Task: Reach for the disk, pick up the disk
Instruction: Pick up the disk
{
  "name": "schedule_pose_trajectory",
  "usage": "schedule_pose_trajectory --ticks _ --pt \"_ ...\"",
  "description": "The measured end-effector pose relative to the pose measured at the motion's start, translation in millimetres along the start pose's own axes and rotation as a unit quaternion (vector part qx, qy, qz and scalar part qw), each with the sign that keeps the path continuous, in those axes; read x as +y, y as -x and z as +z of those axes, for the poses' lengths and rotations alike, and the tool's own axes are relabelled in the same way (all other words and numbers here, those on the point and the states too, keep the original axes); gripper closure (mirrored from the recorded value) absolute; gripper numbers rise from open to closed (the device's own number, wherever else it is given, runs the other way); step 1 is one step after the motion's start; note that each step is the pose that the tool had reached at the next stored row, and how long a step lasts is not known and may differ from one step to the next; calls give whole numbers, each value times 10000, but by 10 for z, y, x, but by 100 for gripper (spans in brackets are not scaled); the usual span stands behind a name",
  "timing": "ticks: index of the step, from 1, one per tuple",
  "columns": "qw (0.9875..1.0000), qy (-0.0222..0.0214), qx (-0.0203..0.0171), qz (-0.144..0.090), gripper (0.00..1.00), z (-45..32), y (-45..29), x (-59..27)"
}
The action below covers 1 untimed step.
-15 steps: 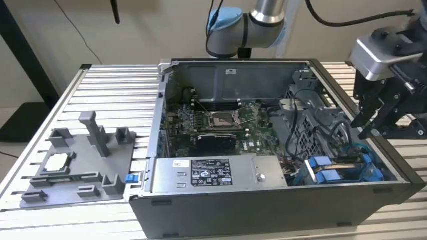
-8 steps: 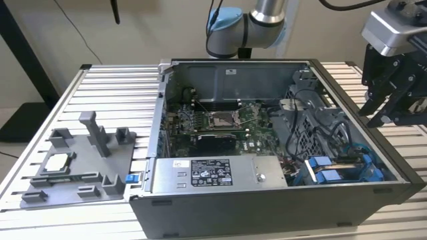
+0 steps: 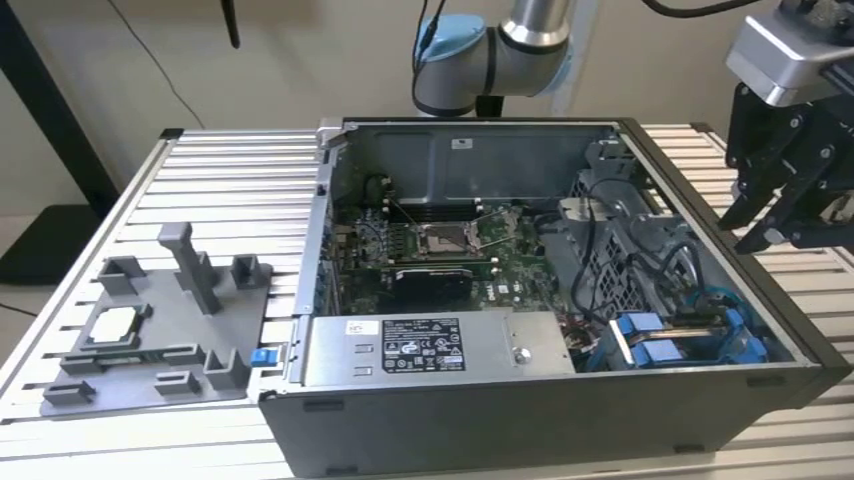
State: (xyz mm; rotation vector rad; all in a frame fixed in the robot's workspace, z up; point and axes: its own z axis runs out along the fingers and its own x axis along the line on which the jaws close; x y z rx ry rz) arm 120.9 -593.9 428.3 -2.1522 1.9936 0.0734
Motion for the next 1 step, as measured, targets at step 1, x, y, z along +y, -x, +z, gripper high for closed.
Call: schedule_pose_trajectory --ticks 1 --pt "10000 0 0 0 0 -1 0 0"
